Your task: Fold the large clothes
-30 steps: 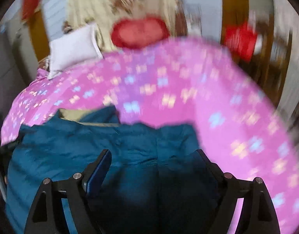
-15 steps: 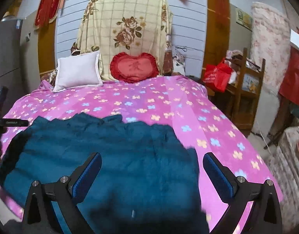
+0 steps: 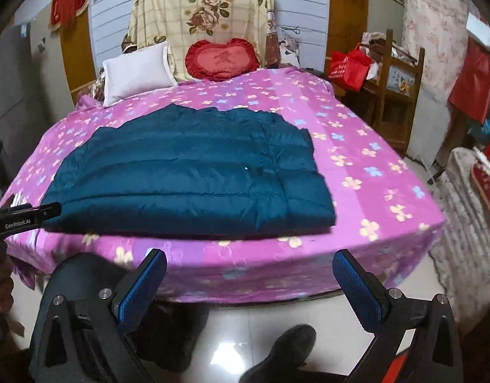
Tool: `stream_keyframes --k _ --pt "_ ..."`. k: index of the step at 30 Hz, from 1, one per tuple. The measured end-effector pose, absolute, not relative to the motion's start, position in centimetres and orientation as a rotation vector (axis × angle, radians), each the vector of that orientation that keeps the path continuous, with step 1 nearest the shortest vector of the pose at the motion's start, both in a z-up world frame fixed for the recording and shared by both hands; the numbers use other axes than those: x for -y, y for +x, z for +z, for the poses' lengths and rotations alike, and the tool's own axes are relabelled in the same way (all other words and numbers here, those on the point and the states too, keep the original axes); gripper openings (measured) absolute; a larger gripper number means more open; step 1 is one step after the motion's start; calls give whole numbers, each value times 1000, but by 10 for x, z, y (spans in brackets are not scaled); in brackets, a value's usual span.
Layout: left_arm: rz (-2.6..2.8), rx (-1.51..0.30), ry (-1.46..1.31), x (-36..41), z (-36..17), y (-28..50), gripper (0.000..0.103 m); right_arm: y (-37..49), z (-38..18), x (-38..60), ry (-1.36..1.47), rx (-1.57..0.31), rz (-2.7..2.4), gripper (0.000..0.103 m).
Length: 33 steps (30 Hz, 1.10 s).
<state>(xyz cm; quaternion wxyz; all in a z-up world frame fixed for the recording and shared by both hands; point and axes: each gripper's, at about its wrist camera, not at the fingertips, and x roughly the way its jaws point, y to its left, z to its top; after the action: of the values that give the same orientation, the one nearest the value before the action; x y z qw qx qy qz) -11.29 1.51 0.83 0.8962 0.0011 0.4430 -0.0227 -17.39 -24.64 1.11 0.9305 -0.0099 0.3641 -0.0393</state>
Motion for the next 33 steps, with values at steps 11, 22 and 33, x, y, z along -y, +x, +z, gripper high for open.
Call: stream_keyframes --k 11,22,33 --pt "-106 -845 -4 -11 37 -151 97 -211 43 235 -56 -679 -111 103" --pt "-129 -813 8 -3 45 -164 97 -220 46 232 -48 -659 -108 103" --pt "-163 -797 -6 7 50 -172 97 -232 51 242 -40 -650 -127 103"
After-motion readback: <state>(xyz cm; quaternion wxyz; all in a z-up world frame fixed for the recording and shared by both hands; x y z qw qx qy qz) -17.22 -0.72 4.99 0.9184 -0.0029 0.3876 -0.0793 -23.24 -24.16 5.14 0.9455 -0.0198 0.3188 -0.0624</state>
